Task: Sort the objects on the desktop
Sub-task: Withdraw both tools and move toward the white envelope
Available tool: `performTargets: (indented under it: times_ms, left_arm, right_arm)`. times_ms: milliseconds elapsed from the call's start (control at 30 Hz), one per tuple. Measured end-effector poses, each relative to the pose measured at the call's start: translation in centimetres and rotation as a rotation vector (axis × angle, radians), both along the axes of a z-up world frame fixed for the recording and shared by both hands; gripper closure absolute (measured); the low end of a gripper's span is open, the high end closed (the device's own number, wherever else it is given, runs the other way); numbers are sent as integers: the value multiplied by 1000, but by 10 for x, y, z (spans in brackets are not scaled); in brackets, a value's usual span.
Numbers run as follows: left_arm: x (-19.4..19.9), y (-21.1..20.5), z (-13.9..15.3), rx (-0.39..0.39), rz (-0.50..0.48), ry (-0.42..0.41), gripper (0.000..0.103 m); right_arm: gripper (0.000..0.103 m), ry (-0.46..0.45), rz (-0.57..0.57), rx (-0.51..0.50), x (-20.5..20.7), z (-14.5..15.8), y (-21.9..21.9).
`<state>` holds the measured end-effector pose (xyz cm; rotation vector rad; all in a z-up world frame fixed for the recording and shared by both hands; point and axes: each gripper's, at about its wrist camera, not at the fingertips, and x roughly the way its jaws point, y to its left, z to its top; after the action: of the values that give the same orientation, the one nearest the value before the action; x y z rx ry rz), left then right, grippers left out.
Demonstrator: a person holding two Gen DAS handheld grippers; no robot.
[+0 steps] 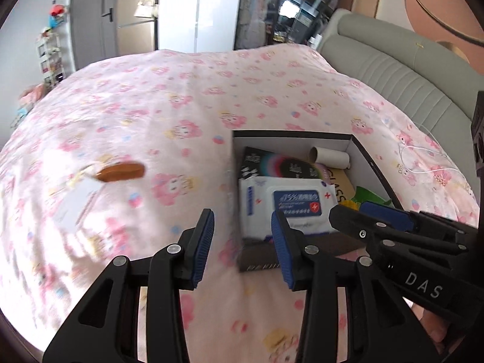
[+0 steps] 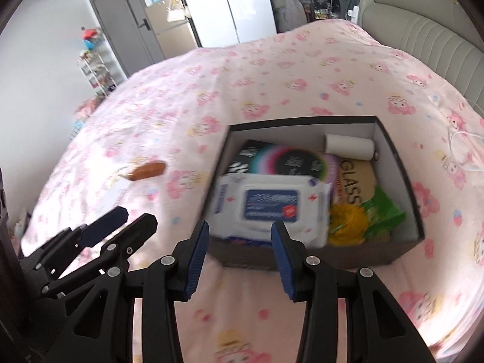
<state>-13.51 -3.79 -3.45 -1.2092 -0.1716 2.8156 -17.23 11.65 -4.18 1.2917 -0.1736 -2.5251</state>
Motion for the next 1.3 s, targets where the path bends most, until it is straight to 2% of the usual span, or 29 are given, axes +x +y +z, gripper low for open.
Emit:
performTargets:
  times_ms: [167, 500, 867, 1133, 1300]
  left_arm:
    - [39, -27, 11, -20, 28, 11, 63]
    - [83, -56, 25, -27, 61, 49, 63]
    - [107, -94, 34, -70, 129, 73, 63]
    - [111, -128, 32, -65, 183, 71, 63]
    - [107, -152, 20, -34, 208, 48, 63]
  right_arm:
    - [64, 19, 28, -40, 40, 7, -26]
    - [64, 82, 94, 17, 81, 23, -63]
    - [64, 107, 156, 37, 96, 30, -105]
    - [64, 126, 207, 45, 96, 31, -141]
    - [64, 117, 231, 58, 90, 22, -164]
